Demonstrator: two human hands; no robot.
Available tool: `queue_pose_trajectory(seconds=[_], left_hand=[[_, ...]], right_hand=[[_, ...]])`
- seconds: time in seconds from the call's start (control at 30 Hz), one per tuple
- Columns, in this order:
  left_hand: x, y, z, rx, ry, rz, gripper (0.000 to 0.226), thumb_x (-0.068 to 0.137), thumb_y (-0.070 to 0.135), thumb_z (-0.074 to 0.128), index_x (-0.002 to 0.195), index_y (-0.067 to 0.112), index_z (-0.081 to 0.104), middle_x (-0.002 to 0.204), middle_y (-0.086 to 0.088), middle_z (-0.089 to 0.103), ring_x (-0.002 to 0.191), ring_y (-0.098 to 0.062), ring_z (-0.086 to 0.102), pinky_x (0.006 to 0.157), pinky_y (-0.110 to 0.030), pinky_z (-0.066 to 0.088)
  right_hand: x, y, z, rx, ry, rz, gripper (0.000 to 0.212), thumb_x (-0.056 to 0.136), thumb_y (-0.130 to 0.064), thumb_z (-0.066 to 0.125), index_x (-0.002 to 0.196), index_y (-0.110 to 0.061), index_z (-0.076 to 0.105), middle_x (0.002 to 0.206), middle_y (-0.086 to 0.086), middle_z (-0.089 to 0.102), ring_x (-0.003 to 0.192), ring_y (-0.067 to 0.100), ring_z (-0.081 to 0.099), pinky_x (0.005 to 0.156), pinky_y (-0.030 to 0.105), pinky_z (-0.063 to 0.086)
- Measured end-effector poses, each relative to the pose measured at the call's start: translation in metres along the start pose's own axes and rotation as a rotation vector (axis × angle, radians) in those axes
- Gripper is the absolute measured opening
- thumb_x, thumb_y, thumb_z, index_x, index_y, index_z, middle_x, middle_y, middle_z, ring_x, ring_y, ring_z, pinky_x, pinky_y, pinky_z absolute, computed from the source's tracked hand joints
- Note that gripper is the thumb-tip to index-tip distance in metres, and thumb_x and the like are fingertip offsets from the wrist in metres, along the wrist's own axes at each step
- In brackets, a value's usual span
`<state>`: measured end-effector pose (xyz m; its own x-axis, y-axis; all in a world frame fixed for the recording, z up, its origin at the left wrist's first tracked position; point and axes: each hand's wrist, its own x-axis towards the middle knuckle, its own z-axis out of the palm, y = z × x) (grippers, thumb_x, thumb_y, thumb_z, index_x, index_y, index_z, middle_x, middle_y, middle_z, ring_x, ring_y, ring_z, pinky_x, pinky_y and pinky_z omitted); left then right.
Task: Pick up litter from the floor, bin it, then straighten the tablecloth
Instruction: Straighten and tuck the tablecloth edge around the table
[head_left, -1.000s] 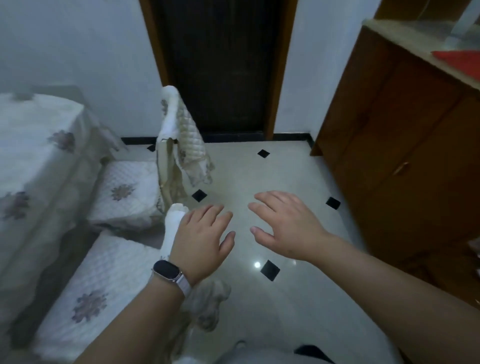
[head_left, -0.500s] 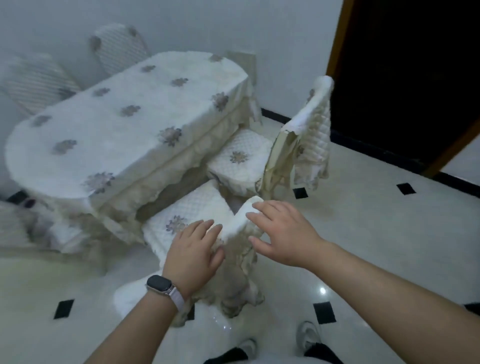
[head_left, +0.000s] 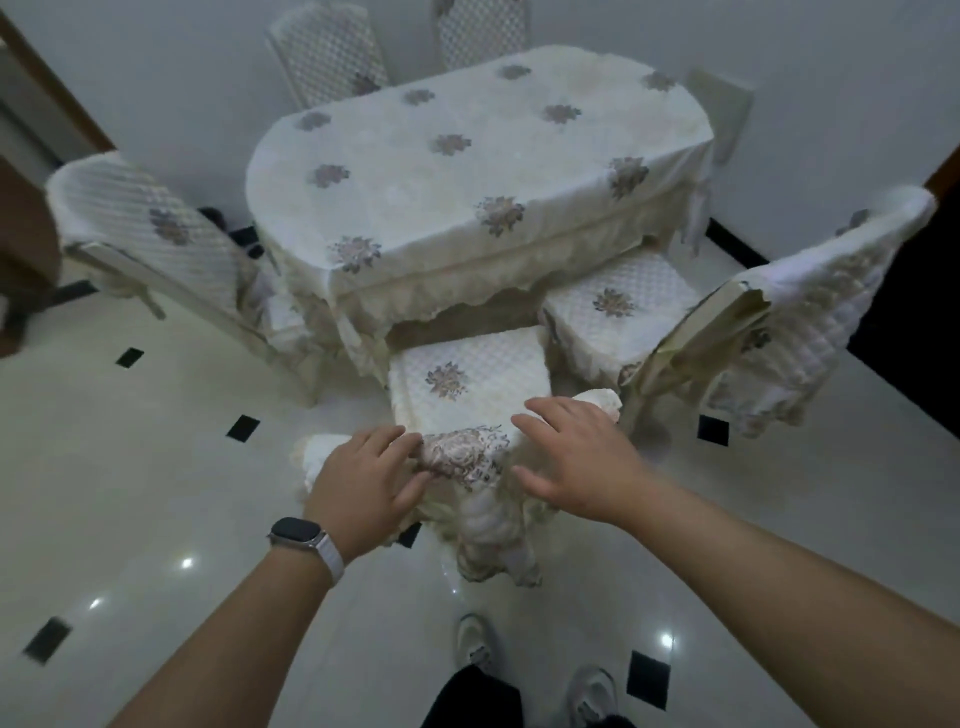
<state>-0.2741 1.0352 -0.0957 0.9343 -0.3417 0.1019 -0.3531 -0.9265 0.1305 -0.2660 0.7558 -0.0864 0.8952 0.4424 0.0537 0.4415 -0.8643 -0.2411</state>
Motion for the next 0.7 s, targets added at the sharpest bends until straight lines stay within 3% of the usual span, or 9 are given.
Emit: queue_pose_trajectory(seconds=[0.17, 0.37, 0.6, 0.7], left_hand=[[0.000, -0.026, 0.018, -0.016, -0.035, -0.033, 0.065, 0.085, 0.064, 0.043, 0.126, 0.016, 0.060, 0.122, -0.004, 0.063, 0.110, -0.024, 0.058, 0.089, -0.040, 0.050], [0.008, -0.052, 0.036, -0.071, -0.019, -0.039, 0.069, 0.080, 0.072, 0.043, 0.121, 0.020, 0.061, 0.115, 0.000, 0.066, 0.103, -0.024, 0.060, 0.087, -0.040, 0.047], [0.022, -0.074, 0.054, -0.172, 0.096, 0.119, 0.067, 0.080, 0.078, 0.045, 0.102, 0.019, 0.066, 0.088, 0.001, 0.068, 0.078, -0.023, 0.062, 0.069, -0.034, 0.046], [0.028, -0.080, 0.057, -0.184, 0.143, 0.165, 0.069, 0.078, 0.082, 0.044, 0.091, 0.018, 0.068, 0.078, 0.001, 0.067, 0.068, -0.023, 0.061, 0.060, -0.032, 0.044]], right_hand=[[0.013, 0.000, 0.020, -0.050, -0.029, -0.026, 0.065, 0.078, -0.063, 0.059, 0.126, -0.020, 0.054, 0.127, 0.003, 0.055, 0.118, 0.025, 0.051, 0.101, 0.039, 0.039], [0.035, -0.002, 0.038, -0.063, -0.059, -0.011, 0.067, 0.074, -0.064, 0.057, 0.124, -0.019, 0.055, 0.119, 0.000, 0.059, 0.111, 0.024, 0.054, 0.098, 0.039, 0.040], [0.050, 0.006, 0.045, -0.058, -0.028, -0.029, 0.060, 0.072, -0.062, 0.054, 0.107, -0.014, 0.065, 0.096, 0.003, 0.065, 0.089, 0.027, 0.061, 0.084, 0.039, 0.046], [0.056, 0.009, 0.045, -0.056, 0.015, -0.056, 0.049, 0.068, -0.052, 0.070, 0.092, -0.008, 0.067, 0.081, 0.007, 0.065, 0.073, 0.030, 0.062, 0.068, 0.038, 0.049]])
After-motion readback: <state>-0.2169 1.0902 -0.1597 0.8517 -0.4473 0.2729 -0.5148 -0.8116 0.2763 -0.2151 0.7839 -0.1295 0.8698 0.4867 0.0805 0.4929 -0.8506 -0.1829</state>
